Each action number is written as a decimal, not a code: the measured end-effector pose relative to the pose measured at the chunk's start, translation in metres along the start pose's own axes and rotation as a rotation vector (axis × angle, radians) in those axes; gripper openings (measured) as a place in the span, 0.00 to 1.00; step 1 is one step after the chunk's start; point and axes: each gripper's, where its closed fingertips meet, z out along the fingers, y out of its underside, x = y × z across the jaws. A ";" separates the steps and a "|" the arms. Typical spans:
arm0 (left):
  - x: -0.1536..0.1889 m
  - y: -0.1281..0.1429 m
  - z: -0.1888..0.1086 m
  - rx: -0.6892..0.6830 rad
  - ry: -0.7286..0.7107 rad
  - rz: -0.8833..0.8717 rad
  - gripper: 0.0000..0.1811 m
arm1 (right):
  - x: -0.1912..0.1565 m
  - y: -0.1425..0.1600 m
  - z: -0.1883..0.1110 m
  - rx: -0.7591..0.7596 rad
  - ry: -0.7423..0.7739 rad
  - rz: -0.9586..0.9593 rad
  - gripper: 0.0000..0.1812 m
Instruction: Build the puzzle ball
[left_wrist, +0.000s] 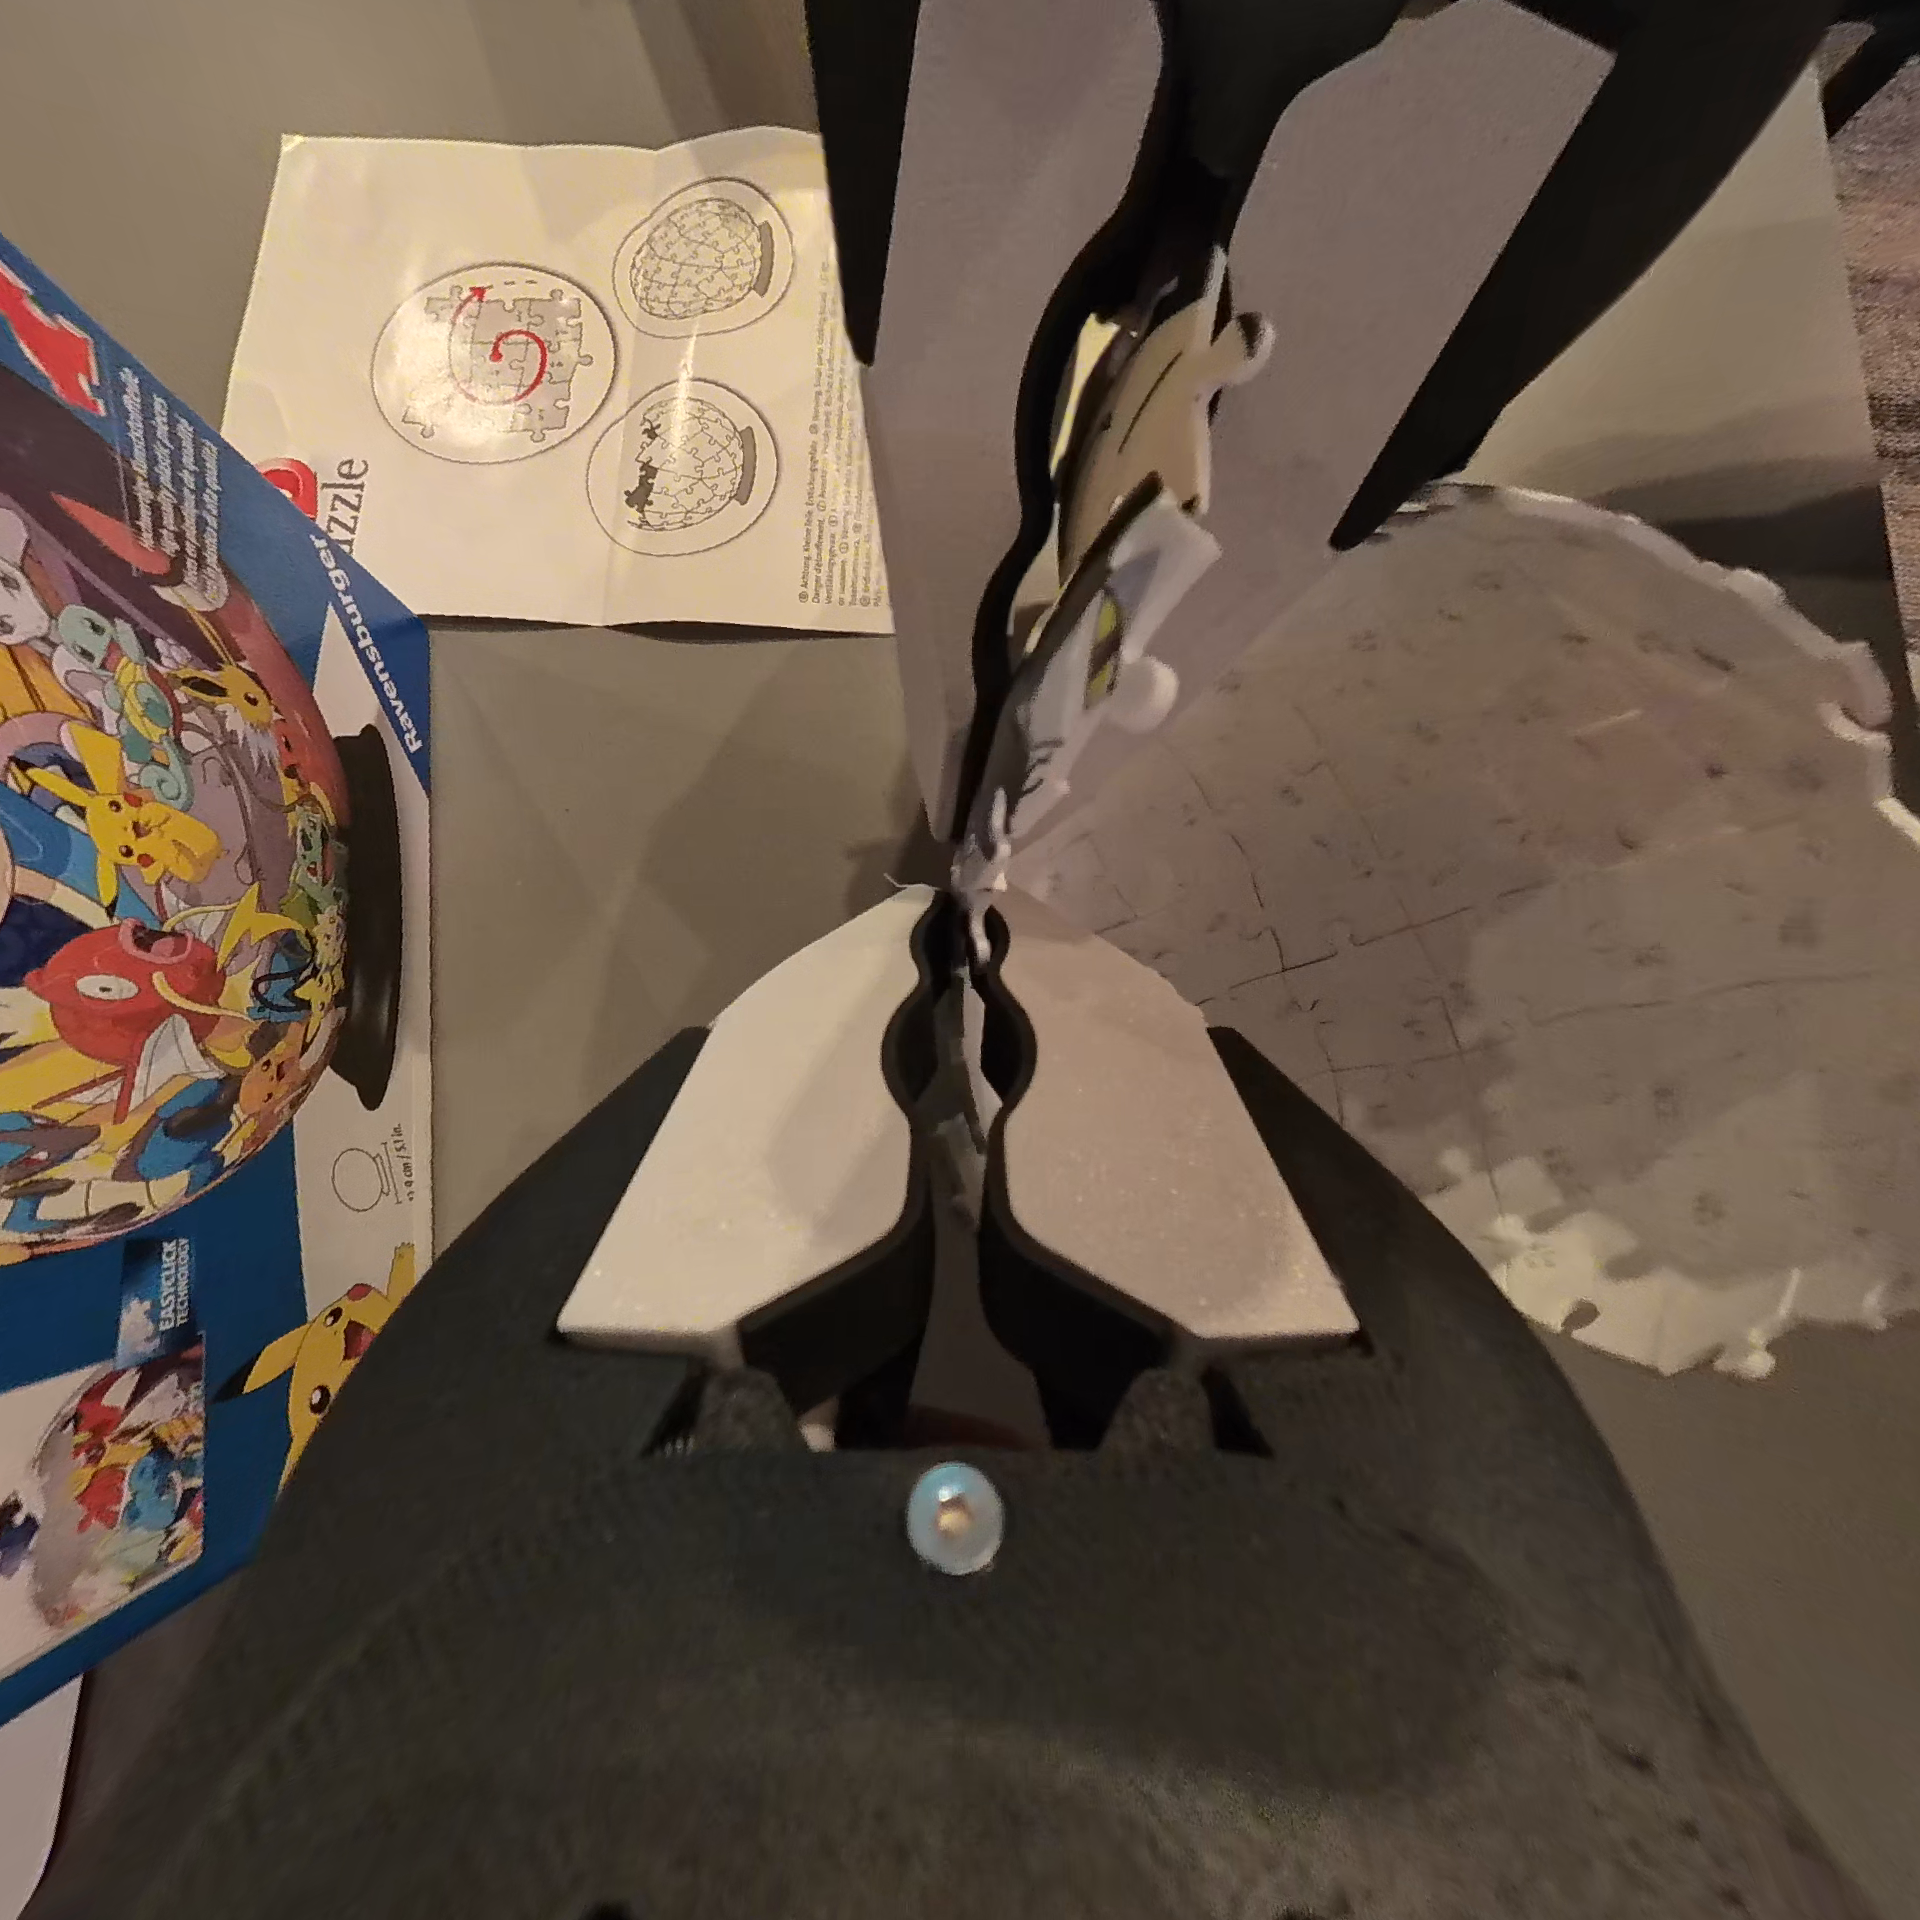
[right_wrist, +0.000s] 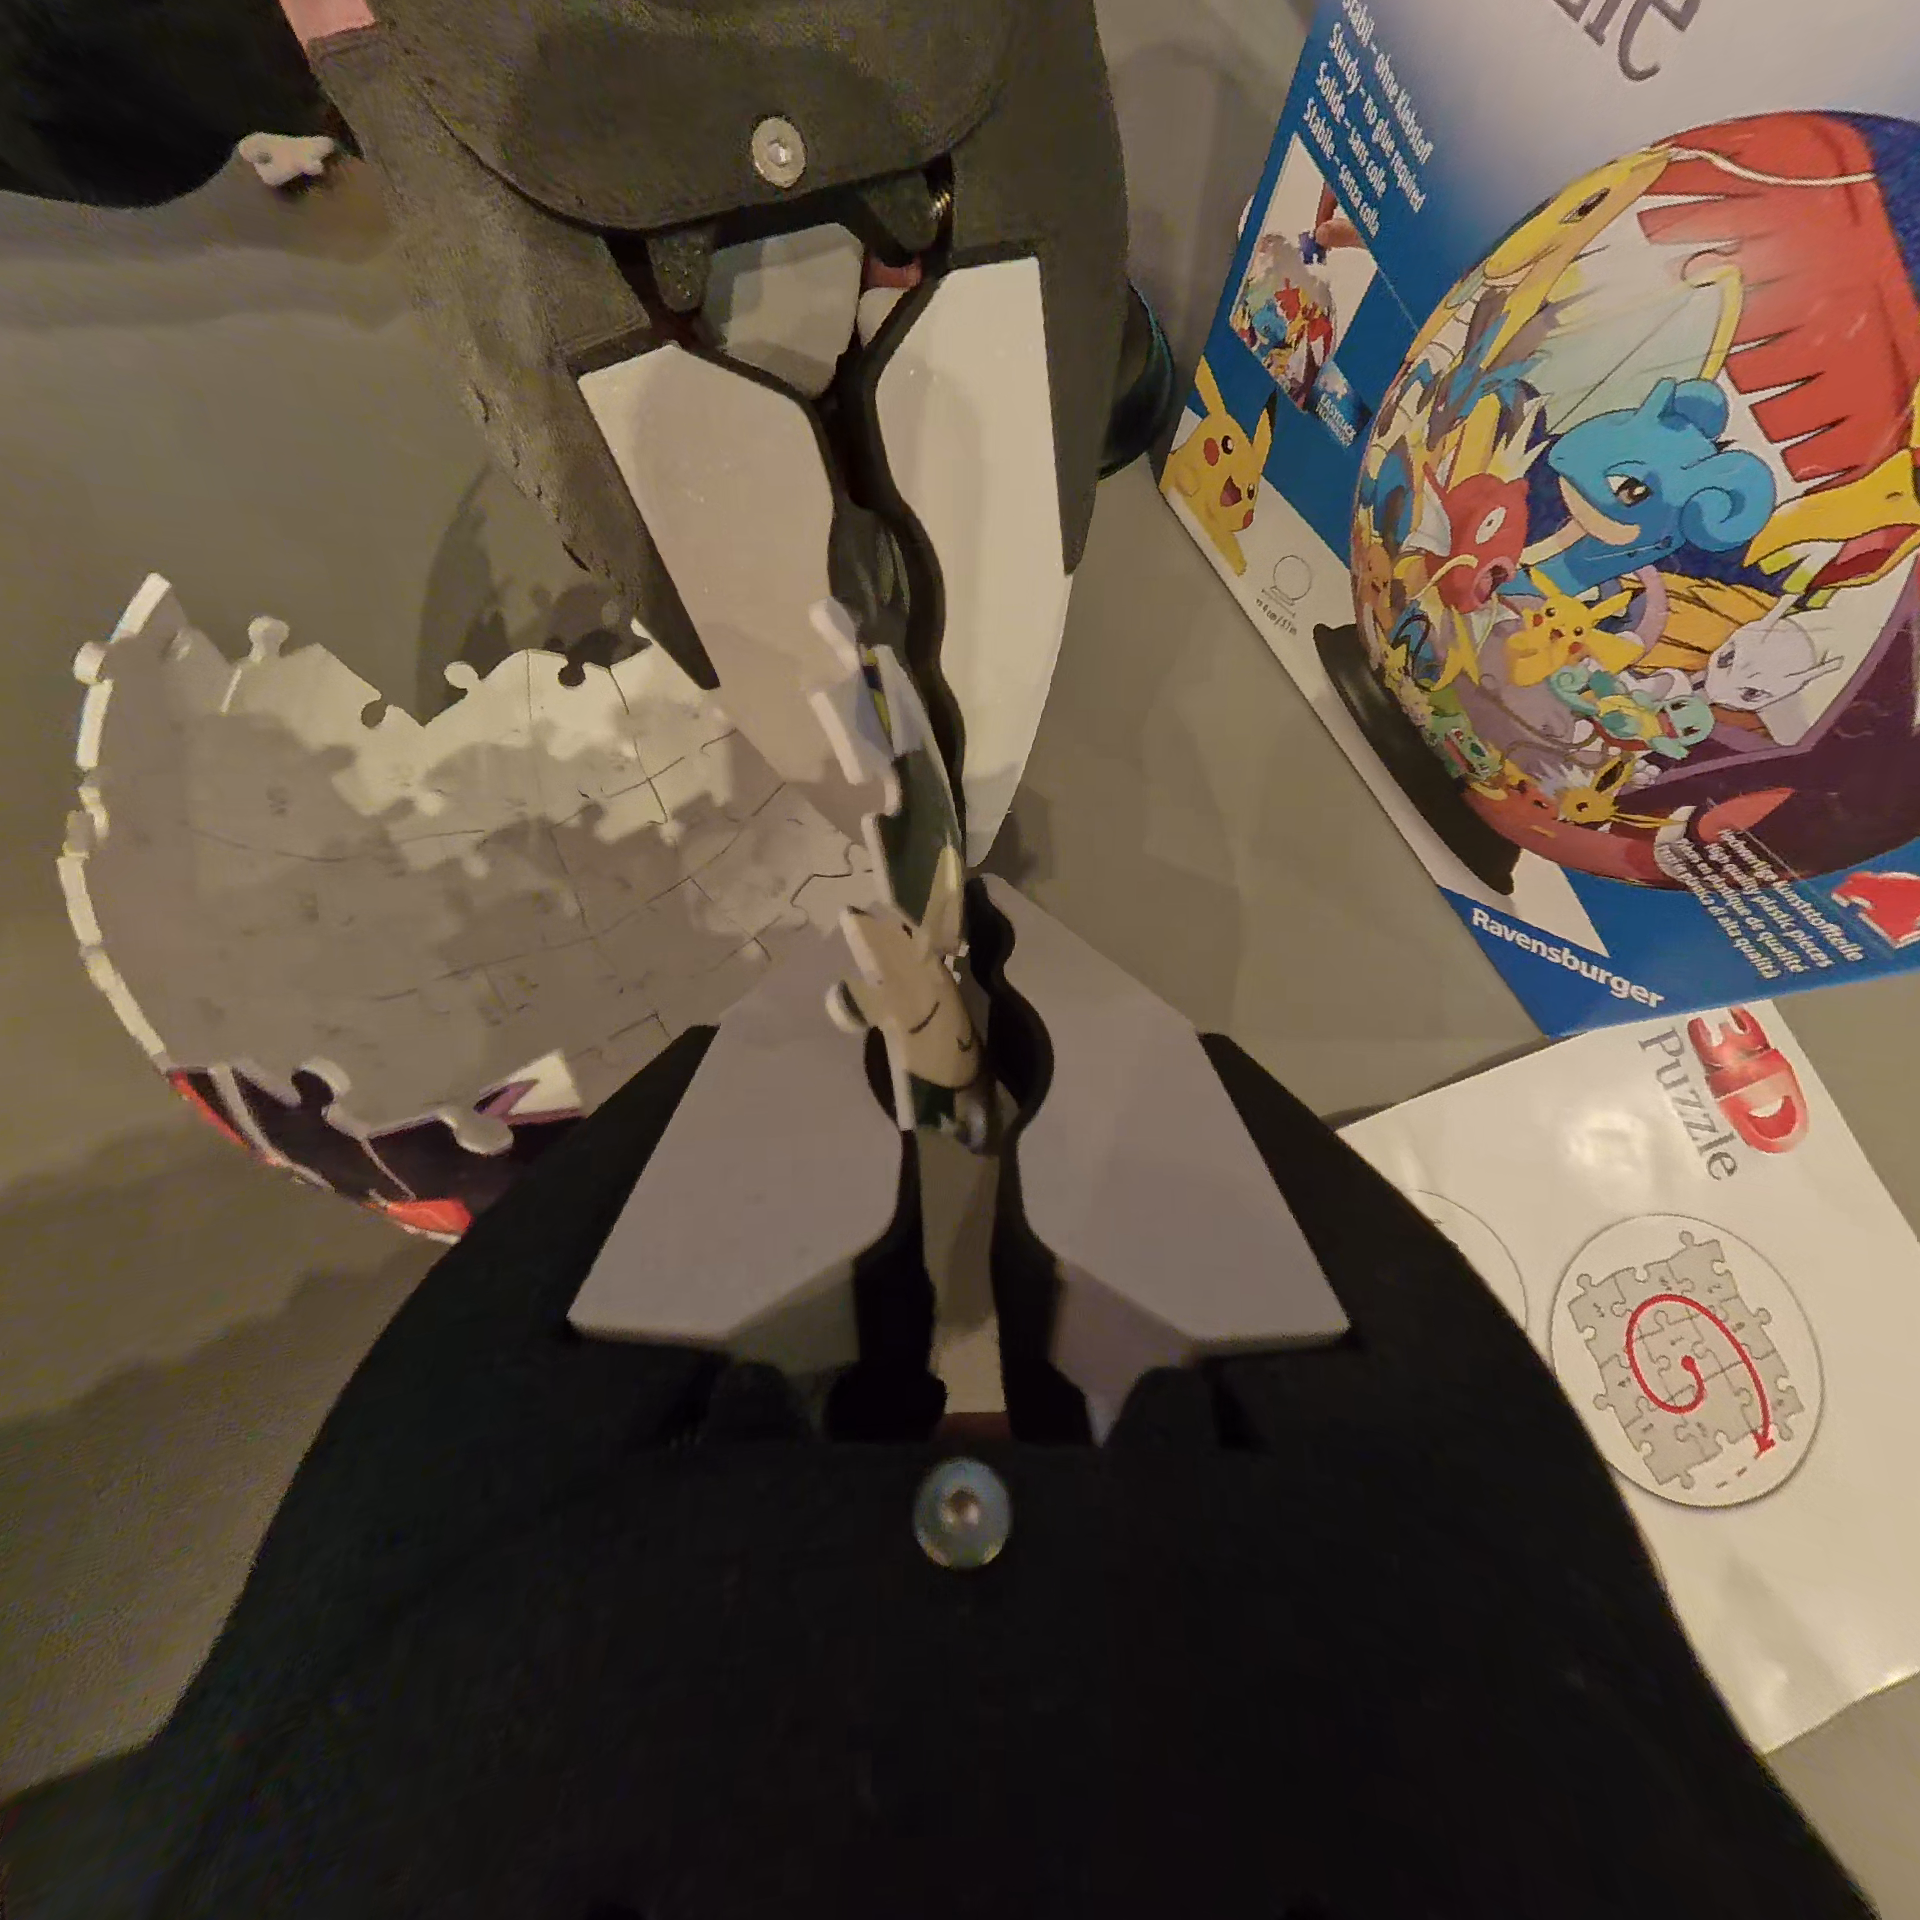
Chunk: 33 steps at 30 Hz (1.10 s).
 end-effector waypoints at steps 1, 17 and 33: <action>0.000 0.000 0.000 0.000 0.001 0.000 0.02 | 0.000 -0.001 0.001 0.002 0.001 -0.002 0.01; -0.007 -0.001 -0.004 0.030 -0.027 -0.018 0.02 | 0.004 0.001 0.003 0.017 0.004 0.044 0.00; -0.007 0.003 -0.001 -0.001 -0.022 -0.016 0.02 | 0.003 0.005 0.007 0.040 -0.040 0.087 0.01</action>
